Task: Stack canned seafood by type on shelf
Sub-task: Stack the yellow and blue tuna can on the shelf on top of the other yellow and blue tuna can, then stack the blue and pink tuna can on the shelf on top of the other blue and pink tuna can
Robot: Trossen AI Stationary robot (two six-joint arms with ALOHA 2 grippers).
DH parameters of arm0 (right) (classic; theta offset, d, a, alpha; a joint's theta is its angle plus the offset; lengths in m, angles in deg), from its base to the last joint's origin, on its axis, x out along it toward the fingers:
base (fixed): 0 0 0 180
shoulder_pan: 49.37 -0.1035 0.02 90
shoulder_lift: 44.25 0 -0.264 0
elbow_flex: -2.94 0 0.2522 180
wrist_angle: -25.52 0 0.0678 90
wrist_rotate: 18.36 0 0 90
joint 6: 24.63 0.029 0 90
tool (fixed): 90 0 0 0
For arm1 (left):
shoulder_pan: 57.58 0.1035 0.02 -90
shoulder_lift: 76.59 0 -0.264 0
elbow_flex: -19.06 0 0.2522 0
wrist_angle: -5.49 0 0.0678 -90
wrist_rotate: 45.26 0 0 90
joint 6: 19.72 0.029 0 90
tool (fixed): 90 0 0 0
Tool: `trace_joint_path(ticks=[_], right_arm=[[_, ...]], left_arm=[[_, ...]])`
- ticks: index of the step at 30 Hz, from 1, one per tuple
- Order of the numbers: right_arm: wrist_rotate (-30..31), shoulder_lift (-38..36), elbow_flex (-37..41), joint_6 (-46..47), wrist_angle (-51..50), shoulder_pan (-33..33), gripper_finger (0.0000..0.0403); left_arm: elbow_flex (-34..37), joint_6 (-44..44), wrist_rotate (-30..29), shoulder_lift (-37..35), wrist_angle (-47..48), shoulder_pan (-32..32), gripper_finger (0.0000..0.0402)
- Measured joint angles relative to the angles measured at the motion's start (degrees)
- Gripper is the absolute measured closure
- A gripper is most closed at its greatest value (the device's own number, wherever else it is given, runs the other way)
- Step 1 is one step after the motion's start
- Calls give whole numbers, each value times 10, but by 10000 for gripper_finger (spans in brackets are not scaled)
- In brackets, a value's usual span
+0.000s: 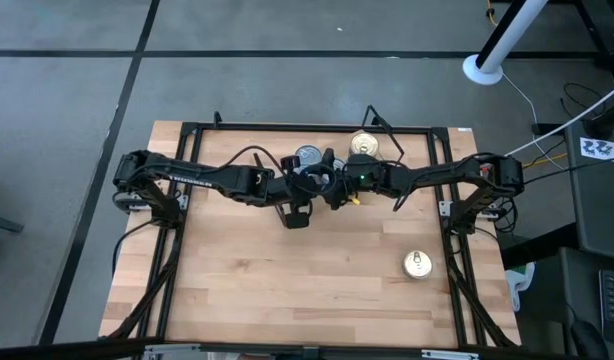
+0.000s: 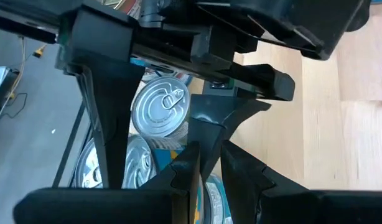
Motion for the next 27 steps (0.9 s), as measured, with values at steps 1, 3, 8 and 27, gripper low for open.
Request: trace_joint_path(ticks=[1,3,8,27], right_arm=[[-1,0,0,0,0,0,139],[-7,0,0,0,-3,0,139],[-32,0,0,2,-4,0,139],[-83,0,0,2,25,0,139]], left_arm=[[0,2,0,0,0,0,341],[0,3,0,0,0,0,341],[0,3,0,0,0,0,341],[3,1,0,-1,44,9,341]])
